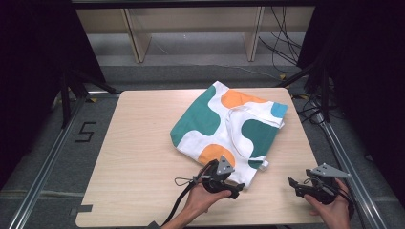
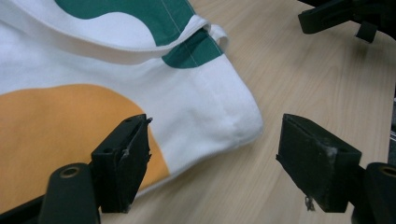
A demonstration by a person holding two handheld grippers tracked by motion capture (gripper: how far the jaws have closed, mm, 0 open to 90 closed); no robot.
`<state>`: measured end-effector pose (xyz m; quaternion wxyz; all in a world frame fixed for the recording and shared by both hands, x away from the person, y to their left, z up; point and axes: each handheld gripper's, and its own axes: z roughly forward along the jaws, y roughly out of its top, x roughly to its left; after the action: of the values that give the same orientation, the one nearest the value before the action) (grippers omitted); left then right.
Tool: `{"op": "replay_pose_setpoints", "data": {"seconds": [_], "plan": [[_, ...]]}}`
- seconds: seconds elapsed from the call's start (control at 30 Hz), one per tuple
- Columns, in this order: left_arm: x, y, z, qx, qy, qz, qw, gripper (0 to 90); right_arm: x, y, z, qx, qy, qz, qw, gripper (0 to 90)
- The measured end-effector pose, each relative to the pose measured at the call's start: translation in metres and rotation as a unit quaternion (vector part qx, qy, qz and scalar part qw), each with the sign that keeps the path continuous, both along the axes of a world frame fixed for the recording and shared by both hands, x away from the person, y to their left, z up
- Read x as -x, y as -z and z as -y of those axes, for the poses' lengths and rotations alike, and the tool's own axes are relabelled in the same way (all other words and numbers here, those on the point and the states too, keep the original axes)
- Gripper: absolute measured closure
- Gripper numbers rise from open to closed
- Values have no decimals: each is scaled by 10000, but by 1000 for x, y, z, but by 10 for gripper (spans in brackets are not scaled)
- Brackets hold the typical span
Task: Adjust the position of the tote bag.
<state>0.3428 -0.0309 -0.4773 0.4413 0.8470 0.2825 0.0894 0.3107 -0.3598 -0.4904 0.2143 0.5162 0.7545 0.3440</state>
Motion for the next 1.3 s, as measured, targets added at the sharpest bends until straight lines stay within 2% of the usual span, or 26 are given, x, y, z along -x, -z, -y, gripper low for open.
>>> {"op": "replay_pose_setpoints", "data": {"seconds": [0.03,0.1,0.13,0.2,0.37,0.4,0.5,0.53,0.6,0.63,0.67,0.7,0.73,0.8,0.87,0.9,0.93,0.97,1.0,1.03,1.13,1.17,1.23,1.27,1.3], "plan": [[-1,0,3,-16,-8,23,10000,240,-2,0,3,30,-114,50,9999,242],[-2,2,13,-118,7,74,9999,237,-2,1,3,30,-120,44,9999,243],[-3,3,17,-195,100,89,9997,232,-2,1,3,24,-115,40,9999,243],[-5,7,26,-218,97,117,9996,219,-2,0,3,24,-121,44,9999,244],[-11,15,45,-577,109,304,9978,239,-2,1,2,3,-139,71,9999,249],[-13,17,48,-576,94,298,9979,244,-1,1,0,-61,-5,9,10000,248],[-18,18,54,-754,5,339,9966,304,-1,1,0,-70,-23,4,10000,247],[-19,19,57,-882,129,331,9955,341,-3,2,3,-7,-159,66,9999,247],[-19,20,58,-889,185,365,9952,359,-3,1,3,10,-161,21,9999,247],[-18,19,58,-915,278,382,9947,419,-3,1,3,11,-162,24,9999,249],[-18,19,57,-976,373,477,9934,505,-3,2,3,86,-140,147,9998,249],[-17,19,55,-1013,437,511,9926,578,-3,2,3,41,-156,129,9998,249],[-17,18,52,-1031,484,576,9918,633,0,1,-1,-123,8,-37,9999,249],[-18,16,43,-1029,415,640,9918,742,-1,1,0,-93,-40,4,9999,249],[-19,13,30,-1142,345,805,9896,836,0,1,0,-89,-32,3,10000,250],[-21,13,24,-1203,356,778,9890,849,0,1,1,-56,-45,-1,10000,251],[-22,14,16,-1156,319,726,9901,854,-2,2,2,-34,-113,73,9999,251],[-23,15,8,-1076,284,644,9917,859,0,1,0,-110,-5,-10,9999,252],[-23,15,0,-1061,275,609,9921,861,0,1,0,-90,-33,2,10000,252],[-22,15,-9,-1086,271,629,9917,862,-2,1,3,18,-151,74,9999,254],[-16,16,-38,-1046,156,628,9924,864,-2,1,3,8,-134,62,9999,256],[-14,16,-48,-1057,109,651,9922,865,-1,1,1,-60,-28,-5,10000,256],[-8,17,-71,-1093,-21,689,9916,867,-1,1,2,-25,-68,37,10000,262],[-6,19,-80,-1008,-192,714,9922,868,1,1,0,-100,51,-48,9999,265],[-5,19,-91,-1022,-285,728,9917,869,-2,1,3,9,-100,71,9999,264]]}}
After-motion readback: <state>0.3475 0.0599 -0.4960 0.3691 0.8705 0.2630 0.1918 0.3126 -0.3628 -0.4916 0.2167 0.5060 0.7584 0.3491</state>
